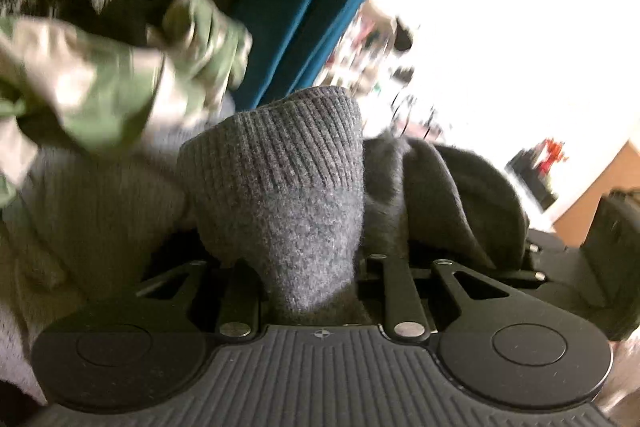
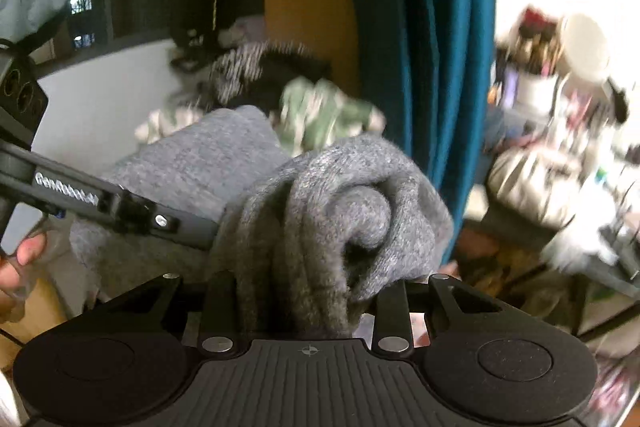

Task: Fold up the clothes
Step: 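Carry the grey sweater with both grippers over to the patterned table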

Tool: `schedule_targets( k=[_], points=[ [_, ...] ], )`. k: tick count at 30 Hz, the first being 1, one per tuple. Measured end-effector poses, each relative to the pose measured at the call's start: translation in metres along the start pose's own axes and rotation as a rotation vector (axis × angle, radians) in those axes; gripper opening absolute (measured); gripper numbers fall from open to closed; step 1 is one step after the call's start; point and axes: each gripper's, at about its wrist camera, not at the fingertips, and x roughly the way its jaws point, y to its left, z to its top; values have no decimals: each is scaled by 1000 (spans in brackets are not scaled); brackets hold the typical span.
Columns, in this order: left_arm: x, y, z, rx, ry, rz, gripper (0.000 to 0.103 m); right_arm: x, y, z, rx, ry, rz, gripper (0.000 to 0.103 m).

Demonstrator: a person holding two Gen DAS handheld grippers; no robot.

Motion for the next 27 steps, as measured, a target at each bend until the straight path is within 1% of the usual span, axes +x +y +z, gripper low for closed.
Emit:
schedule_targets(
  k=[3,7,11,13,16,20,24,27],
  points=[
    [-17,-8,23,17,-86,-60,23,-20,-9,17,-43,-53,-63,29],
    [-22,-36,52,121,-199,-113,23,-45,-20,32,-102,-117,-145,29],
    [-28,-75,59,221,-272,-111,23,-70,-31,48,-162,-181,-228,29],
    [-27,-95,56,246,-285,-96,23,-85,-43,41,-179,-198,-238,29],
    [-21,-132,44,284,-286,-58,23,-109,-64,25,-187,-219,-242,29],
    [-4,-191,17,303,-278,-25,23,-154,-111,-15,-193,-258,-219,29],
    [21,-275,-27,338,-298,46,23,-206,-171,-57,-194,-290,-191,29],
    [41,-334,-58,318,-297,60,23,-243,-218,-82,-189,-292,-194,29]
  ],
)
